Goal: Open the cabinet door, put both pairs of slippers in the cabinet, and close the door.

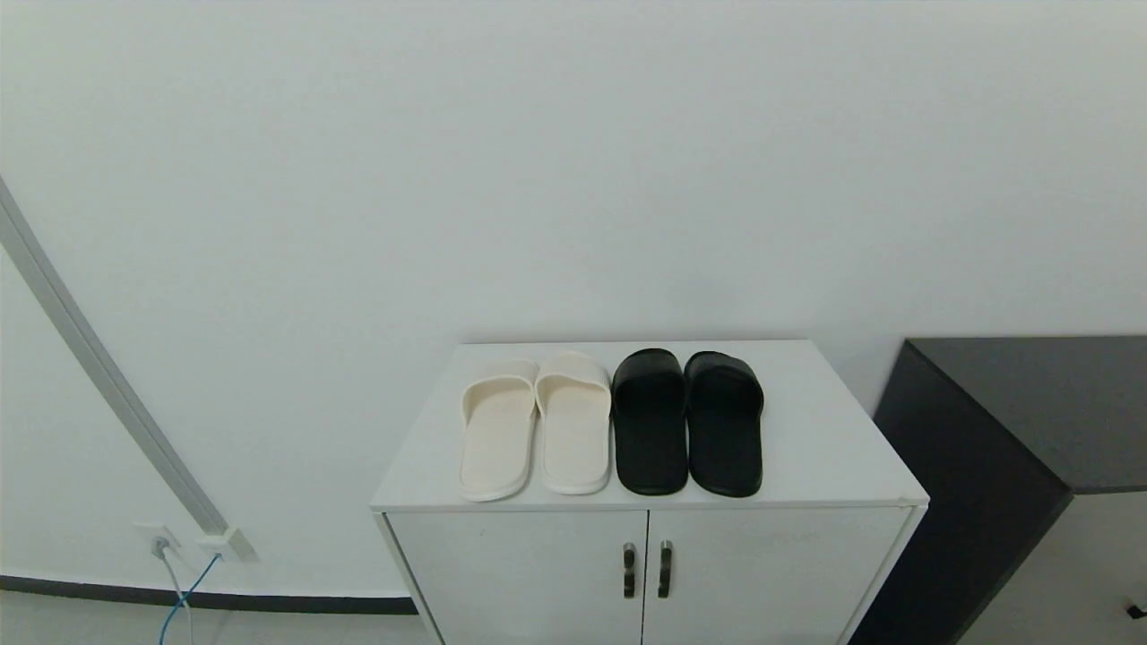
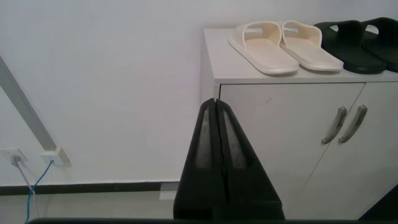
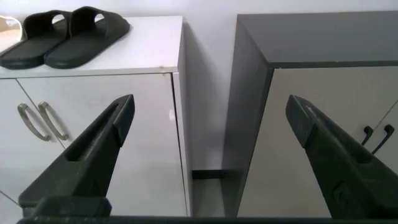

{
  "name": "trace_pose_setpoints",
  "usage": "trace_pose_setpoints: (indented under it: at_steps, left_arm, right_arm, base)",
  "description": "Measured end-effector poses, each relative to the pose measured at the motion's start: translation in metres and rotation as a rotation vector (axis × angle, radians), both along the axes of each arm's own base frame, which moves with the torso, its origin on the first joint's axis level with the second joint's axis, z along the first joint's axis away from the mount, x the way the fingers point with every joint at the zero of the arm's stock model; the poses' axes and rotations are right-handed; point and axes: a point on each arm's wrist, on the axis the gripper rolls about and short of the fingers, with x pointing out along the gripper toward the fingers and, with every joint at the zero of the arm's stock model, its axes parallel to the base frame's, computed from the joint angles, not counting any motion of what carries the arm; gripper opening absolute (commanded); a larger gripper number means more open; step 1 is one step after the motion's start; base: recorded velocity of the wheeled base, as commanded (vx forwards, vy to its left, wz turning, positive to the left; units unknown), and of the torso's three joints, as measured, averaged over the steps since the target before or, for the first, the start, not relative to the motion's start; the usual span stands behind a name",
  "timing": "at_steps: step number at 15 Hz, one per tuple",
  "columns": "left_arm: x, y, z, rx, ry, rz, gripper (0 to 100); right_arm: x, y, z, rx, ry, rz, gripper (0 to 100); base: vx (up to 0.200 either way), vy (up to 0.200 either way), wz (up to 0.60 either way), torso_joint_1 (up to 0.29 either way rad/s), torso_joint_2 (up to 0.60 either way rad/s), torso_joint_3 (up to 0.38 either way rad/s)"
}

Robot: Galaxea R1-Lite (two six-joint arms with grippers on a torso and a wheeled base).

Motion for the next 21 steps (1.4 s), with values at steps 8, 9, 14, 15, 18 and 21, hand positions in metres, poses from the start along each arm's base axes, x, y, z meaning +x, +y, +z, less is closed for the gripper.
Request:
trace_pose_setpoints:
  at_steps: [8,9,14,15,18,21]
  left_arm:
    - [0.000,0.000,0.000,0.000,0.000,-0.001,0]
    - [0.000,0.000,0.000,-0.001,0.000,-0.001,0]
    - [0.000,0.000,0.000,0.001,-0.001,-0.002,0]
    - [0.000,0.000,0.000,0.003,0.000,-0.003,0]
    - [0.000,0.000,0.000,0.005,-0.001,-0.002,0]
    - [0.000,0.000,0.000,0.005,0.000,-0.003,0]
  right_arm:
    - [0.012,0.002,0.040,0.013,0.068,0.100,100]
    - [0.020,0.003,0.046,0.015,0.097,0.134,100]
    - [0.076,0.011,0.081,0.020,0.217,0.283,100]
    - [0.088,0.016,0.087,0.022,0.242,0.313,100]
    - [0.120,0.046,0.107,0.075,0.304,0.372,100]
    - [0.153,0.090,0.130,0.130,0.339,0.422,100]
  base:
    - [0.000,0.000,0.00,0.000,0.00,0.000]
    - [0.000,0.000,0.00,0.000,0.00,0.000]
    - [0.000,0.000,0.00,0.000,0.00,0.000]
    - [0.000,0.000,0.00,0.000,0.00,0.000]
    - [0.000,0.000,0.00,0.000,0.00,0.000]
    - [0.000,0.000,0.00,0.000,0.00,0.000]
